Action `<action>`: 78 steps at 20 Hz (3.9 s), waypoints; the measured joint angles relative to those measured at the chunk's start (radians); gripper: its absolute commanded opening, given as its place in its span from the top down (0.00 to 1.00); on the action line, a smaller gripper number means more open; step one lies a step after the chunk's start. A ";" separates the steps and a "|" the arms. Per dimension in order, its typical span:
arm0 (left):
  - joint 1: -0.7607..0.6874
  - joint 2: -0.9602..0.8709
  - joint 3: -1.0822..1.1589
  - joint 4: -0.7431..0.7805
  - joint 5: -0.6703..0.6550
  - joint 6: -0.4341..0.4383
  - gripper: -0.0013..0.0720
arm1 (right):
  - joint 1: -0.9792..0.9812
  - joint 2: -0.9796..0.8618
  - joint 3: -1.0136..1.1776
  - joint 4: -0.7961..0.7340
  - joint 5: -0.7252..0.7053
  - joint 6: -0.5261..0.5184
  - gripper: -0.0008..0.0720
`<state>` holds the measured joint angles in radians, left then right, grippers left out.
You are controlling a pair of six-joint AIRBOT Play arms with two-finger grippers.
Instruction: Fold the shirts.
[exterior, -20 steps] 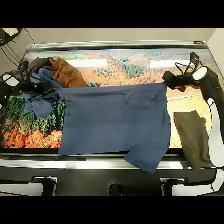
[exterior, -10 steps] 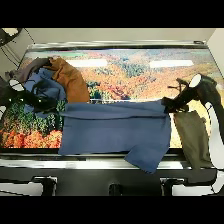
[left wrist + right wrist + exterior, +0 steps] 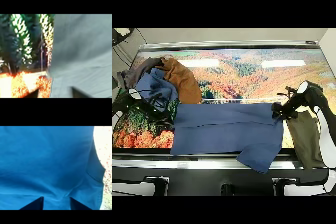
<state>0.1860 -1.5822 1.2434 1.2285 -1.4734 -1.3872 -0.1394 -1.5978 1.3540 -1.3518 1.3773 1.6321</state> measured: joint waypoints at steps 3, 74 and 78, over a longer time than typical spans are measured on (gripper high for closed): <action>0.025 0.022 0.010 0.004 -0.036 -0.003 0.25 | 0.000 0.029 0.030 -0.025 0.048 -0.006 0.37; -0.012 -0.111 0.137 -0.103 0.187 -0.093 0.17 | 0.001 0.003 -0.069 0.141 -0.376 -0.053 0.58; -0.016 -0.133 0.171 -0.133 0.153 -0.093 0.04 | -0.002 0.003 -0.047 0.111 -0.343 -0.073 0.04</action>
<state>0.1703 -1.7149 1.4143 1.0954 -1.3201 -1.4807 -0.1417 -1.5951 1.3071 -1.2407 1.0348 1.5589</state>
